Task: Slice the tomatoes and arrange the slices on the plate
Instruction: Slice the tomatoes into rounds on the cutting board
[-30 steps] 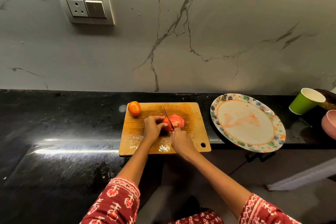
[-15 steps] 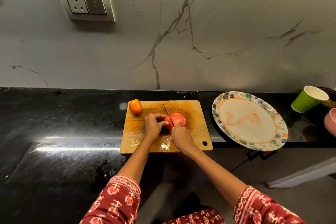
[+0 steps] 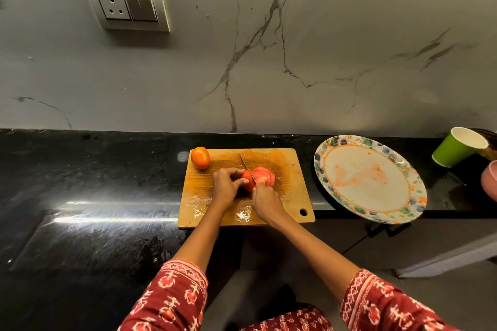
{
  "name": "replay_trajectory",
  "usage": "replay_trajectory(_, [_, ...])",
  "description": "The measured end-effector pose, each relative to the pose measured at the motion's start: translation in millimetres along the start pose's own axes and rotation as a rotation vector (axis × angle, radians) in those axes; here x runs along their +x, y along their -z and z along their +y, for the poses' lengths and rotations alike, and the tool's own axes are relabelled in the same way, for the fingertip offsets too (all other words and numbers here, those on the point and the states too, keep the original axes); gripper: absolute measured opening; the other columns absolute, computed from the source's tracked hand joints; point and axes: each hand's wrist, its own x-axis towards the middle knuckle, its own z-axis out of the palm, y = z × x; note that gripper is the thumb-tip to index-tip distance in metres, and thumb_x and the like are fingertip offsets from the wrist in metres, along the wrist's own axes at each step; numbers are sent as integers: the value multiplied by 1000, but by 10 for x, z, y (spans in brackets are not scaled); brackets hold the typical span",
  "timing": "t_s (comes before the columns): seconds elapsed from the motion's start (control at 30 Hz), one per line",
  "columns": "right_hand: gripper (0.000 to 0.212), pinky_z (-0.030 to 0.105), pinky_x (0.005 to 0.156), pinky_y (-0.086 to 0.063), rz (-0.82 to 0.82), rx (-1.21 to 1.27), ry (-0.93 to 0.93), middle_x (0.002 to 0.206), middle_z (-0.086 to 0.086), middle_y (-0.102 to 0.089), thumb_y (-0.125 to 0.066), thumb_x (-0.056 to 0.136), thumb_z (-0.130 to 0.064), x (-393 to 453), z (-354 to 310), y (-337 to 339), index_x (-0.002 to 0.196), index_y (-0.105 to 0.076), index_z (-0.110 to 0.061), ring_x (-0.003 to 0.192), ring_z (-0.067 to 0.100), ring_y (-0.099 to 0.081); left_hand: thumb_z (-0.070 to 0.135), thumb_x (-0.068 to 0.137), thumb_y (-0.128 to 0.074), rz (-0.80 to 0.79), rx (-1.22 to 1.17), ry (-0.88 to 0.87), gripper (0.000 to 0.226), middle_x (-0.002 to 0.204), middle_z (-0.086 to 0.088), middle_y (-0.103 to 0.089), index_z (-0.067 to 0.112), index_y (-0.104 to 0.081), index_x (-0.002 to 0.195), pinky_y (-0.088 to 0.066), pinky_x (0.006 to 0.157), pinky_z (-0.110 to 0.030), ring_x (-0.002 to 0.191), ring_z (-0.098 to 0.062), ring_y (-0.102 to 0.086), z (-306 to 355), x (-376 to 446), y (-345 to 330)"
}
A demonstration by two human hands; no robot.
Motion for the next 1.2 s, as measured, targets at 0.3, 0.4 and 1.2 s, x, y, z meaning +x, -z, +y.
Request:
replay_trajectory(0.3, [29, 35, 75, -36, -24, 41, -32, 114, 19, -59, -31, 101, -18, -156, 61, -43, 116, -49, -1, 109, 34, -55, 4, 69, -77, 7, -5, 19, 31, 103, -10, -69, 3, -70, 99, -44, 82, -16, 98, -18, -63, -30, 9, -4])
replay_trajectory(0.4, [29, 36, 77, -38, -28, 38, -46, 114, 20, -60, -32, 101, -17, -108, 32, -44, 117, -50, -1, 108, 35, -56, 4, 70, -77, 8, -6, 12, 31, 102, -10, -70, 4, -70, 99, -45, 82, -18, 97, -18, -63, -38, 12, -9])
replay_trajectory(1.2, [27, 36, 81, -42, -51, 23, -82, 119, 21, -58, -39, 98, -11, -1, -85, -84, 119, -49, 2, 113, 36, -54, 3, 70, -76, 1, -31, 0, 28, 98, -9, -70, 4, -71, 98, -49, 82, -23, 92, -16, -63, -88, 17, 2])
